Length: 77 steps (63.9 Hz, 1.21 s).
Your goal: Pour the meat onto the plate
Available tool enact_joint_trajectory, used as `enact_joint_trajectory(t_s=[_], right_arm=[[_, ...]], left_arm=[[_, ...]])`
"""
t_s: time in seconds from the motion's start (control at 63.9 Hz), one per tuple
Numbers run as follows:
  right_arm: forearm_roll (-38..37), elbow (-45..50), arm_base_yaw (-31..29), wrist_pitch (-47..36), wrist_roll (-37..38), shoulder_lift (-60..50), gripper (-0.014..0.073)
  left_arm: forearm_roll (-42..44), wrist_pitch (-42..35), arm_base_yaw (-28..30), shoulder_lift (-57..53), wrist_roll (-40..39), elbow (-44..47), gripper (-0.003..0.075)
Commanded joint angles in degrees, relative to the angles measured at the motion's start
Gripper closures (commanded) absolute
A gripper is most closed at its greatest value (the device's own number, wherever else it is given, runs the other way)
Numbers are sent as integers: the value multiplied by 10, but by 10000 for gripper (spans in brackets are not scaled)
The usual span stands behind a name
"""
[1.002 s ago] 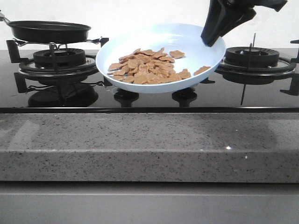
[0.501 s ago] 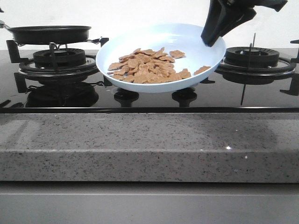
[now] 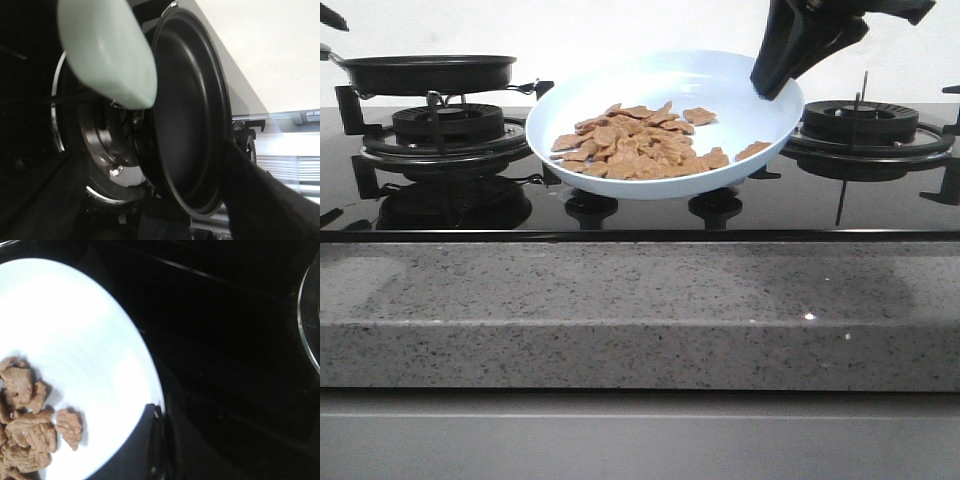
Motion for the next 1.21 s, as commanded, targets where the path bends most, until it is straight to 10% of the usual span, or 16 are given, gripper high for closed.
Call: enact_joint_trajectory(t_s=[0.0, 0.266, 0.564, 0.908, 1.19], right_arm=[[14, -16, -1, -30, -3, -26, 664], [14, -16, -1, -30, -3, -26, 664], [14, -16, -1, -30, -3, -26, 664], [14, -16, -1, -30, -3, -26, 664], [14, -16, -1, -30, -3, -26, 664]], left_arm=[[-31, 24, 1, -39, -7, -18, 307], [-24, 30, 1, -67, -7, -18, 736], [68, -8, -17, -147, -5, 10, 741], [244, -236, -148, -366, -14, 162, 741], [604, -318, -293, -526, -232, 273, 741]])
